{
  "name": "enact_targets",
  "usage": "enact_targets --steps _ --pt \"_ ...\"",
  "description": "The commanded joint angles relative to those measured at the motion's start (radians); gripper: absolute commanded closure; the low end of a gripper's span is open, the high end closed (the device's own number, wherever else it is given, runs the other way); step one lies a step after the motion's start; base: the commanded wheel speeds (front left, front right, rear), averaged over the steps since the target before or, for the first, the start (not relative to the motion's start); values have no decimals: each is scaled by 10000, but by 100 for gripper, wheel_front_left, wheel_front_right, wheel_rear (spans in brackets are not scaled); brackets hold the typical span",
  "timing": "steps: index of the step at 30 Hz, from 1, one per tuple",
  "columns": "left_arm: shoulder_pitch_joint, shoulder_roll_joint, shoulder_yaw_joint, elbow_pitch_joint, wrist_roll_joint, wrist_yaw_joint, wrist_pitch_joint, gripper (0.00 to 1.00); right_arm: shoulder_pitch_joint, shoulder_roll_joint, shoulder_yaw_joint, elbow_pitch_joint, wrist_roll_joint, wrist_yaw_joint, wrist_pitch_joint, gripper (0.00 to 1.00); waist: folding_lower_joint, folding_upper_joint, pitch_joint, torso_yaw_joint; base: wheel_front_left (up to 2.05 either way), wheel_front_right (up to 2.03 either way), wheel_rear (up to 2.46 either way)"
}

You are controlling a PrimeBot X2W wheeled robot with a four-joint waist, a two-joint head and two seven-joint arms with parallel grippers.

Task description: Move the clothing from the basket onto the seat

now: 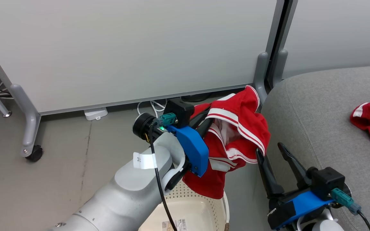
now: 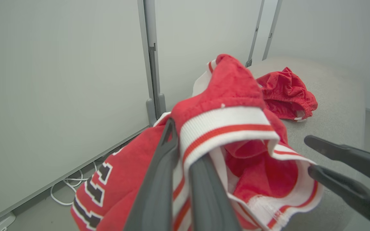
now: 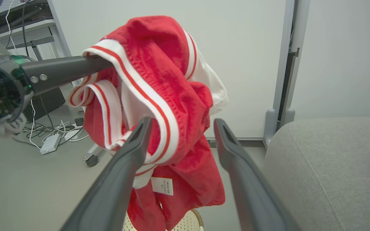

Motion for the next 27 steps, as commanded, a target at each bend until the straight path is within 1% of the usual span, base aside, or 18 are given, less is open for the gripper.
enact_targets --steps 1,13,21,27 --pt "-187 0 -100 73 -88 56 -107 100 -76 -2 11 -2 58 1 28 0 0 -1 28 -22 0 0 0" --pt "-417 -2 -703 289 -624 164 -400 100 -231 -2 80 128 11 1 258 0 0 -1 222 -62 0 0 0" --pt "-560 1 -1062 291 -905 202 -527 100 -1105 -3 149 1037 -175 1 944 0 0 -1 328 7 0 0 0" --pt "-680 -1 -1276 259 -1086 239 -582 100 -2013 -3 473 1972 -252 1 1322 0 0 -1 429 57 0 0 0"
